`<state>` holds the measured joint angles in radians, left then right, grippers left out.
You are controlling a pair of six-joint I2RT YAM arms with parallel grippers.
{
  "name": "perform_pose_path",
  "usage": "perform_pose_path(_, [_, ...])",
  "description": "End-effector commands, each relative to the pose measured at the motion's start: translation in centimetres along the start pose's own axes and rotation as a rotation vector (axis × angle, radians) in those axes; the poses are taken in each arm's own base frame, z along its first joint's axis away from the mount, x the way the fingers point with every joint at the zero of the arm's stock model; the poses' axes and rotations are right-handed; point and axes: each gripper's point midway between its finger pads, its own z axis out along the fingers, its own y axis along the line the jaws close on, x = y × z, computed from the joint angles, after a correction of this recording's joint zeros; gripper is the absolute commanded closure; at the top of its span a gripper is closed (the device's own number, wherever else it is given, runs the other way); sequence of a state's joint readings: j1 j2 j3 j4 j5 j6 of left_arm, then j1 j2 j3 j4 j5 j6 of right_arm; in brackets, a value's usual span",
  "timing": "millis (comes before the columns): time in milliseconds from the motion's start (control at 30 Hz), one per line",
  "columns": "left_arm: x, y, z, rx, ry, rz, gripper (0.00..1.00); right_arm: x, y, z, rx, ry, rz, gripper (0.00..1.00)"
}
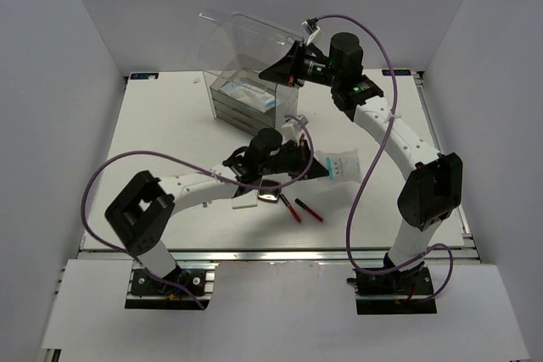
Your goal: Organize the makeup
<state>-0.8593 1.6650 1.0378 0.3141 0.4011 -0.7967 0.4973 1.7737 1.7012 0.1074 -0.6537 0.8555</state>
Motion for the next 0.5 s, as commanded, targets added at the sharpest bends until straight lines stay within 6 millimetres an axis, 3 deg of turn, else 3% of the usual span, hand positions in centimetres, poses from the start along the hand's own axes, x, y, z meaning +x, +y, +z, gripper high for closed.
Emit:
perform_pose_path(0, [0.6, 0.9, -2.7, -0.063, -0.040, 0.021, 1.00, -3.1, 6.8, -2.2, -0.144, -0.093, -0.150, 1.00])
perform_pose_path(67, [-0.1, 0.3, -4.5, -0.075, -0.080, 0.020, 1.00, -3.0, 6.8, -2.2, -0.144, -0.093, -0.150, 1.00])
perform_pose_path(100, [0.3, 1.6, -5.3, -0.124, -0.093, -0.005, 1.00, -3.1, 6.7, -2.2, -0.142, -0.093, -0.149, 1.00])
perform_pose_path(133, [-0.7, 0.6, -6.7, -0.114, -0.137, -0.001, 1.00, -3.0, 6.5, -2.1, -0.139, -0.093, -0.148, 1.00])
perform_pose_path(233, [-1.3, 2.9, -9.5, -0.216, -0.218, -0.054, 1.00, -2.9, 6.4, -2.2, -0.137, -0.095, -0.147, 1.00])
perform_pose_path(367, [-4.4, 4.3, -15.1, -0.301, -0.410, -0.128, 1.00, -2.8, 6.3, -2.2, -0.135, -0.099, -0.142, 1.00])
perform_pose_path(467, [-5.6, 6.0, -17.8, -0.387, -0.509, -0.178, 1.00, -2.7, 6.1, -2.2, -0.131, -0.097, -0.134, 1.00])
